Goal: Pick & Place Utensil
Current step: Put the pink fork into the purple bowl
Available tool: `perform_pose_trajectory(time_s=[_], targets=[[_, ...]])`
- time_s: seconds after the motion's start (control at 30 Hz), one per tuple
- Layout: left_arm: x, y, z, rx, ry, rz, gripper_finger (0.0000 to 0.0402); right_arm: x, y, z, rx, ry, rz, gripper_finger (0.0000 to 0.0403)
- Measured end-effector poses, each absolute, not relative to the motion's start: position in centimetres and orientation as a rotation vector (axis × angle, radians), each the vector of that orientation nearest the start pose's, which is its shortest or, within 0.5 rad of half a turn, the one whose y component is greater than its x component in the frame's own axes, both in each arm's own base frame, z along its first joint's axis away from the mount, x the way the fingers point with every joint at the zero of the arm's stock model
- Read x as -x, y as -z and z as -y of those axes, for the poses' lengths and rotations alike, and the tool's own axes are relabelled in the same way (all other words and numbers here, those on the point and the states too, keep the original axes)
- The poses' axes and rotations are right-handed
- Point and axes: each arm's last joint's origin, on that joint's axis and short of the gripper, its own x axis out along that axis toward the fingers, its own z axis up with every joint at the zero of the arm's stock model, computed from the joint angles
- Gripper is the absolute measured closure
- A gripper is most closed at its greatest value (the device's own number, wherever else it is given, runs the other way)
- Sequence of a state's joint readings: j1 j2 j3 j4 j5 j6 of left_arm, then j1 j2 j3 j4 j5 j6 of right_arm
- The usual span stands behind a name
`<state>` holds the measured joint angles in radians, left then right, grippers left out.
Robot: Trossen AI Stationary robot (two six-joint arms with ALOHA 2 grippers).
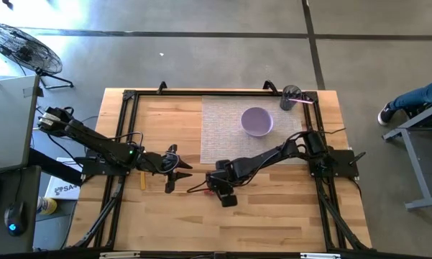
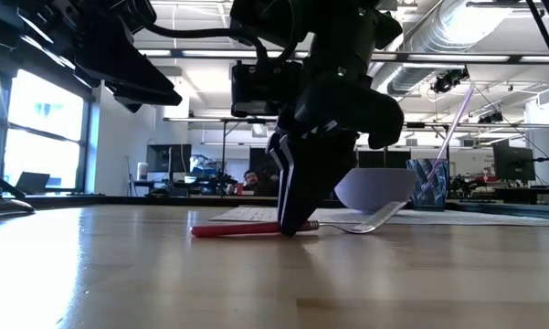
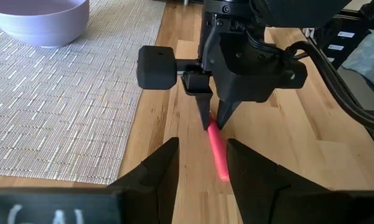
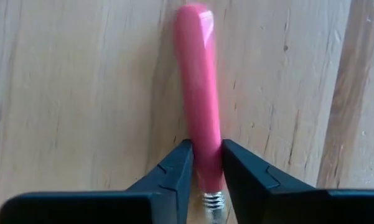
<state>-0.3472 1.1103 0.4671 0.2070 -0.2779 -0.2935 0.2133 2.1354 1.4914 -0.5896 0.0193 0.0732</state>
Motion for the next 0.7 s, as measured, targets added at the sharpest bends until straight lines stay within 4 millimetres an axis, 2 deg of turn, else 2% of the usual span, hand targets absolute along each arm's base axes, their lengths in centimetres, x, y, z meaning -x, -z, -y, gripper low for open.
perform_pose_trajectory(time_s=[0.13,0.27,0.47,0.7], targets=[[-21.1,-20.1,6.8,0.155,0.007,-0.421,0.0273,-41.7,-13.7,-8.9,0.047,-0.066,-1.214,0.0354],[-21.1,-20.1,6.8,0.155,0.007,-0.421,0.0273,-41.4,-15.0,-8.3,0.076,0.049,-1.183,0.0359],[-21.1,-20.1,6.8,0.155,0.006,-0.421,0.0273,-40.2,-20.7,-6.1,0.050,0.271,-1.046,0.0342],[-21.1,-20.1,6.8,0.156,0.006,-0.419,0.0273,-37.9,-27.1,-1.7,-0.003,0.592,-0.845,0.0356]])
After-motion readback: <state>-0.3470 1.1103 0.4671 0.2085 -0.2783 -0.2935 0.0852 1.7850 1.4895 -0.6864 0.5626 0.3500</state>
